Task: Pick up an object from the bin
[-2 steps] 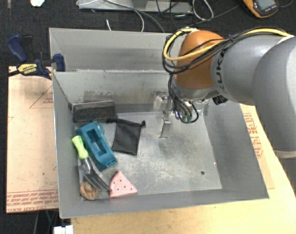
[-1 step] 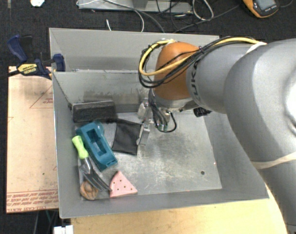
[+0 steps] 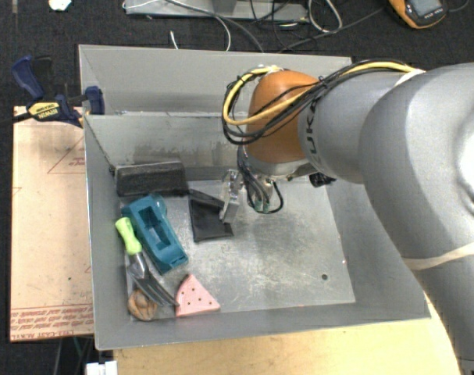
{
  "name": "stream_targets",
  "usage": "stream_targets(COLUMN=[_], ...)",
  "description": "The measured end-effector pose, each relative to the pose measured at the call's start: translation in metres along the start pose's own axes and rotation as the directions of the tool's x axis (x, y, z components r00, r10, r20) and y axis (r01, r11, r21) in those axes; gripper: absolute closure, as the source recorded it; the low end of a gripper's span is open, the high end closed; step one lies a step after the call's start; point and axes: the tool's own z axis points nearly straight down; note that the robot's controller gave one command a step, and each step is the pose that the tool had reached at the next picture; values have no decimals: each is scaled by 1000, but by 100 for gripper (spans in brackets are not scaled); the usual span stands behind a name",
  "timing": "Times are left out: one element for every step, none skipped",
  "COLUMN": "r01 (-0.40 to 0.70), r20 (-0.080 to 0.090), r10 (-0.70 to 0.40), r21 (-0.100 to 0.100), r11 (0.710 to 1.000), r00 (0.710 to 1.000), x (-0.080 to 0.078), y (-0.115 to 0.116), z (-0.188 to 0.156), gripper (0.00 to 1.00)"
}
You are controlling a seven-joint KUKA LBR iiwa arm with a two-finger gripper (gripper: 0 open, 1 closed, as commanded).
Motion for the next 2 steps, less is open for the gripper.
stream_targets(r01=[4, 4], r20=[-1, -1], r10=[-4, -4], r21=[2, 2], r11=[1000, 1000], r00=[1000, 1000], x=[0, 0], y=[-2, -2], z=[0, 0], gripper=[100, 100])
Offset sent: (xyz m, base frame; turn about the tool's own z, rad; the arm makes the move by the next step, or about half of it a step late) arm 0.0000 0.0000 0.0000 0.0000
